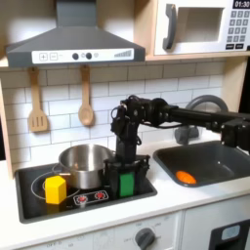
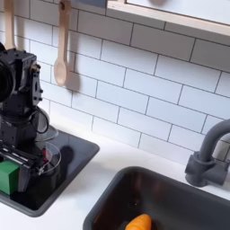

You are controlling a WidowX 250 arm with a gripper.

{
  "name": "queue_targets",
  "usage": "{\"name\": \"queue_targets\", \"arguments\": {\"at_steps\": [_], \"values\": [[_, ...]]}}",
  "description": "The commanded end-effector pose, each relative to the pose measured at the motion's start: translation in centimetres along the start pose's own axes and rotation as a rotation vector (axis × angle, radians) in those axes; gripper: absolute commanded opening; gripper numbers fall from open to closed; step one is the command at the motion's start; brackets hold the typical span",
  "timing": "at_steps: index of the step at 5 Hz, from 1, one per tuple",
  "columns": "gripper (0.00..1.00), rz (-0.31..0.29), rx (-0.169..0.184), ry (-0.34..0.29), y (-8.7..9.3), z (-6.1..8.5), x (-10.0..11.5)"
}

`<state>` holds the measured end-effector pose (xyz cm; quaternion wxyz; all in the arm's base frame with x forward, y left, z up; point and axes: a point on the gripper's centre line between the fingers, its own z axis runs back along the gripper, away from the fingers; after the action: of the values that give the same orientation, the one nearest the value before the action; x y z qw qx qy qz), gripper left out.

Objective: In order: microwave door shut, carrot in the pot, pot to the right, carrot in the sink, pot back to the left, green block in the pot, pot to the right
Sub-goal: 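Put the green block in the pot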

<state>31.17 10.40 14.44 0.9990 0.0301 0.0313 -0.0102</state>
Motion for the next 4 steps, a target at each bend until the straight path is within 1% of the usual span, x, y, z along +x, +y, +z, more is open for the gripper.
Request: {"name": "queue_targets", "arguments": {"at_steps": [1, 2, 3, 4], "values": [[1.0, 0.001, -0.012, 0.022, -0.35, -1.19, -0.43], [1.0, 0.009, -0.011, 0.012, -0.2, -1.13, -0.16], [1.0, 0.012, -0.005, -0.007, -0.1, -0.78, 0.25], [1.0, 0.012, -0.01, -0.005, -0.13, -0.92, 0.35]]}}
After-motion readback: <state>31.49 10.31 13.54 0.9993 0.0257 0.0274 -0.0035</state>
